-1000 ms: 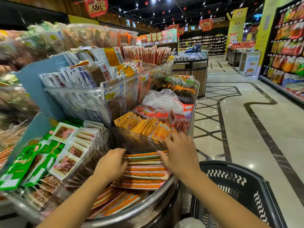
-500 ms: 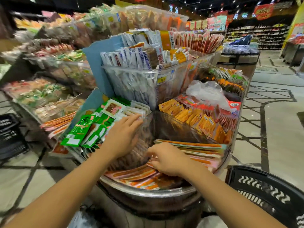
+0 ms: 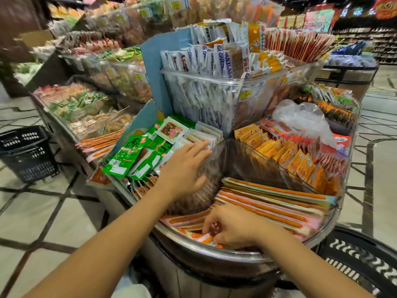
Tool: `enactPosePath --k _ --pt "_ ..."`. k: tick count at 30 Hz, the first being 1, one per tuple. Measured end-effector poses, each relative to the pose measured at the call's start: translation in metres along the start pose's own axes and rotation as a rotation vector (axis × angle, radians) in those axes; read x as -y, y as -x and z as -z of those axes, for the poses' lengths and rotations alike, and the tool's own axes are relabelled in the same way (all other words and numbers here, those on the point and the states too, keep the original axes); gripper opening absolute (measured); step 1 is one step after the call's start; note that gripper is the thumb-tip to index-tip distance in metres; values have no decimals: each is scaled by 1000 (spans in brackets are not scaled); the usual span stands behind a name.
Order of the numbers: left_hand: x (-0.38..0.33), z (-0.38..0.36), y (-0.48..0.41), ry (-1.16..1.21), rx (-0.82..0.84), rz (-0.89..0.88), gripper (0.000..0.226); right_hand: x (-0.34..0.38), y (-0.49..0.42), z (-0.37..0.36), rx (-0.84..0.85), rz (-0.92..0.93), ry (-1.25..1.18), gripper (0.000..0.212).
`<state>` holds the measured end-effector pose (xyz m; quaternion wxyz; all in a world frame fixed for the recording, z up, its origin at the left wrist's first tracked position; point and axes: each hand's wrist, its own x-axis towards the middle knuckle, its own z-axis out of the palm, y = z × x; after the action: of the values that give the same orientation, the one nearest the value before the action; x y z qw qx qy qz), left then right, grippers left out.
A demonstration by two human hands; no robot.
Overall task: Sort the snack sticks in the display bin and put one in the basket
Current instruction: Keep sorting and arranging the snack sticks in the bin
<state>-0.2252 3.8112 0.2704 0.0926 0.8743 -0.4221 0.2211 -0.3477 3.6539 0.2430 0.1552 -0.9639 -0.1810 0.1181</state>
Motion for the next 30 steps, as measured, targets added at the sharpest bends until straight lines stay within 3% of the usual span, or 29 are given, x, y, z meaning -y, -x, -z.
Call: enactPosePath --k 4,7,11,16,22,27,30 --pt "-1 1 0 -9 5 -1 68 3 5 4 -89 18 -51 19" --pt "-3 2 1 7 12 21 70 10 11 8 -211 2 -132 35" --pt "-3 4 1 13 26 22 71 9 15 13 -473 -26 -176 49" --pt "-4 3 0 -10 44 31 73 -4 29 30 -801 -130 -297 37" --pt "-4 1 -1 -25 29 20 73 -12 57 68 -898 -225 -298 28" --pt "-6 0 1 -45 13 11 73 -4 78 95 -967 -186 -566 46" --pt "-6 1 2 -60 -30 1 61 1 86 106 -984 -166 -524 41"
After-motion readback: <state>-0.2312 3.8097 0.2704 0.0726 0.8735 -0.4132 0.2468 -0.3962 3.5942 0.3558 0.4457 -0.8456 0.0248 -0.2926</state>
